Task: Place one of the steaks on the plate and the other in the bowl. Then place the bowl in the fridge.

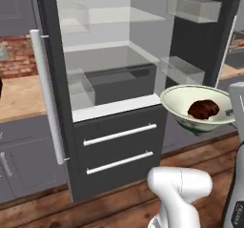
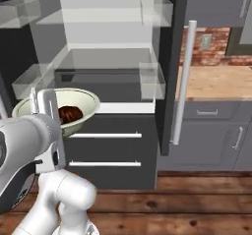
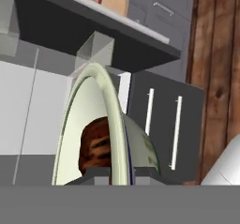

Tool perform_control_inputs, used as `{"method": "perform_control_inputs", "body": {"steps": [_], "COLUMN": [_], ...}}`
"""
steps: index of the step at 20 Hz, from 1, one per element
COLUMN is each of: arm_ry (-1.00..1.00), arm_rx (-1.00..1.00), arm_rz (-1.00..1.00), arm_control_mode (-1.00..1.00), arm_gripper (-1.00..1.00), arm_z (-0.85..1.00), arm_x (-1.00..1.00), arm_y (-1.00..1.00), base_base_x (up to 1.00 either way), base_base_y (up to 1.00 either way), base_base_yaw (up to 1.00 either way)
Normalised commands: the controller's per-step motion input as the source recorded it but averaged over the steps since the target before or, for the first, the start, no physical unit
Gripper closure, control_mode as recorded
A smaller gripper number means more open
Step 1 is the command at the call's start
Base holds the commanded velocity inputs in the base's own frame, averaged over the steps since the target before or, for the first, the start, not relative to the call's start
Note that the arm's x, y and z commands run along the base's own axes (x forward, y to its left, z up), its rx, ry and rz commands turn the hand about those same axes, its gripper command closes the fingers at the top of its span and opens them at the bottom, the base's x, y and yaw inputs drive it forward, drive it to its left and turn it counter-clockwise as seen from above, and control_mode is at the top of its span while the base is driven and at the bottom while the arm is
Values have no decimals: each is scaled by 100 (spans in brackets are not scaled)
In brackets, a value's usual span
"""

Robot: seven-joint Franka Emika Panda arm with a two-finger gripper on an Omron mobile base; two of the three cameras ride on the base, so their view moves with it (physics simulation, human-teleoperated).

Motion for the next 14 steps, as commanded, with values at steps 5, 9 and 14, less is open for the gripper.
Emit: {"method": "perform_control_inputs", "body": {"steps": [5,9,14], "arm_ry": [0,0,0], "arm_rx": [0,0,0], "arm_rz": [0,0,0], "arm_control_mode": [100,100,100], "arm_gripper": [100,100,100], "arm_z": [0,0,0], "arm_x": [0,0,0], "arm_y": [0,0,0], "base_base_x": [94,74,94], "base_base_y": [-42,-33,78], "base_base_yaw": [12,9,1]}}
